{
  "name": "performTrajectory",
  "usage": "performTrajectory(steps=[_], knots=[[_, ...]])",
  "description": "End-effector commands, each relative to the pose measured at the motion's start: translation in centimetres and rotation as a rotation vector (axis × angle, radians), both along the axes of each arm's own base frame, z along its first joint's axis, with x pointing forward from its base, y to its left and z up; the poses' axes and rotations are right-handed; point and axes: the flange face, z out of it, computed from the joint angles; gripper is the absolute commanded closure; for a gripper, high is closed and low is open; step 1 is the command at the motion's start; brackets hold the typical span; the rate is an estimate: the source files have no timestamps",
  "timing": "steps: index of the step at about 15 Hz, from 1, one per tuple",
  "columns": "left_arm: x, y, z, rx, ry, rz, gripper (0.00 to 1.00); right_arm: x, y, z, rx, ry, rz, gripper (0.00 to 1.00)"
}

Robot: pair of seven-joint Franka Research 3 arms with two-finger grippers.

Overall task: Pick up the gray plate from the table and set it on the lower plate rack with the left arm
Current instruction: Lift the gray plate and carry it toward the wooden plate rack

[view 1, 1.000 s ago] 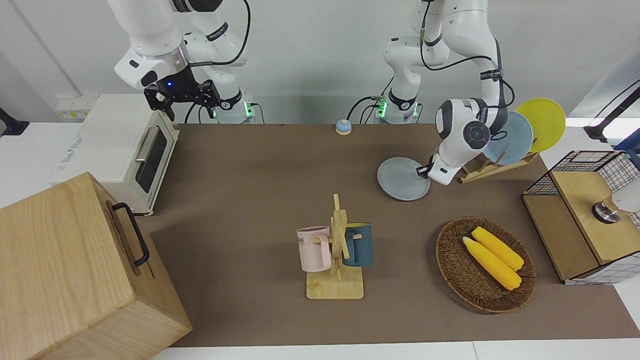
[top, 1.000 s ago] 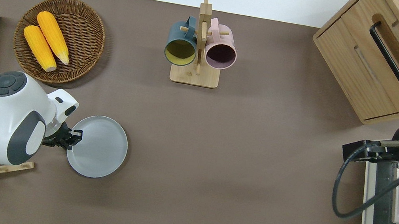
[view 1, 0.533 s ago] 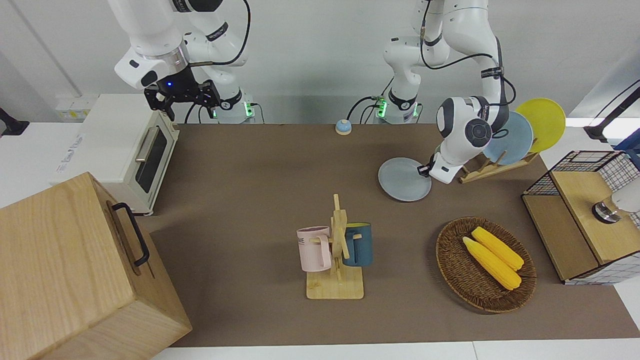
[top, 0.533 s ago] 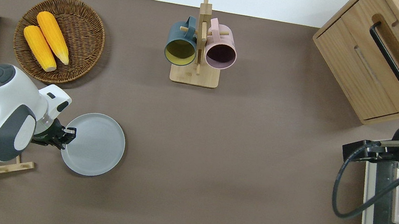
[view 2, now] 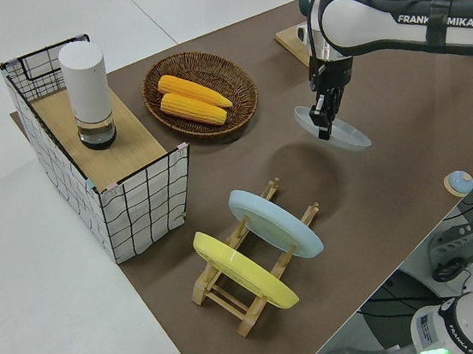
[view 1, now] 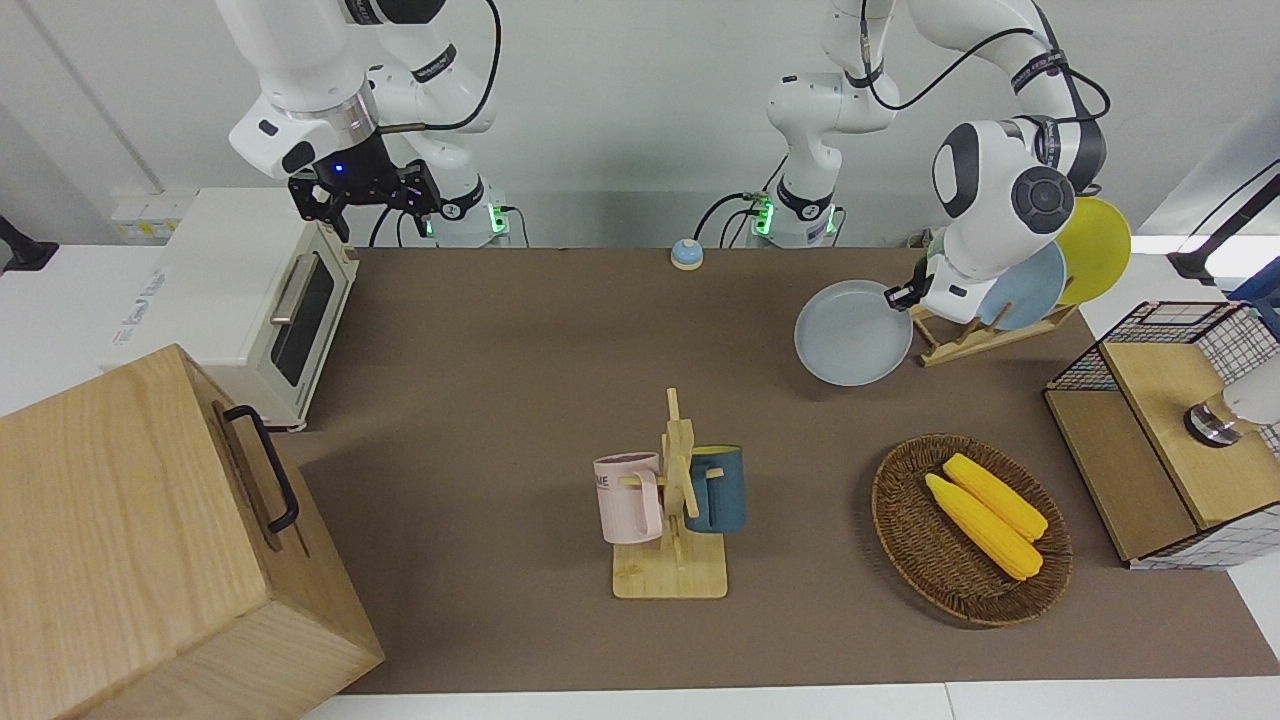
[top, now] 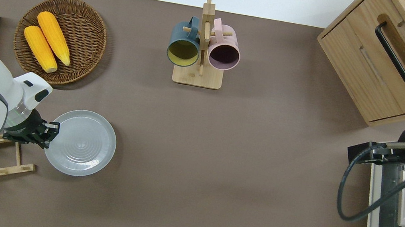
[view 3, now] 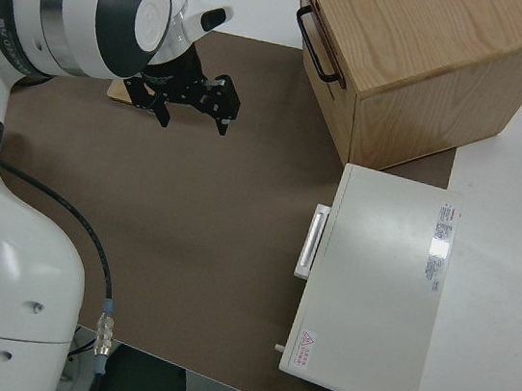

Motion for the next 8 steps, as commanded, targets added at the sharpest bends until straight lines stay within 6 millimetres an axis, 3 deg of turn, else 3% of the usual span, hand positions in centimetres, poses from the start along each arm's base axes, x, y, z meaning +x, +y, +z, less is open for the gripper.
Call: performTrajectory(steps=[1, 4, 8], knots=[[-0.3, 1.0, 3.5, 0.164, 0.016, 0.011, 1.00, -0.2, -0.2, 0.5, -0.009, 0.001, -0.016, 0.017], [-0.8, 1.8, 5.2, 0.323, 0.024, -0.050, 1.00, -0.2, -0.2, 0.5, -0.009, 0.001, -0.016, 0.017], [-1.5, 2.0, 6.0, 0.535, 0.099, -0.121, 1.00, -0.2, -0.2, 0.5, -0.009, 0.001, -0.016, 0.017]])
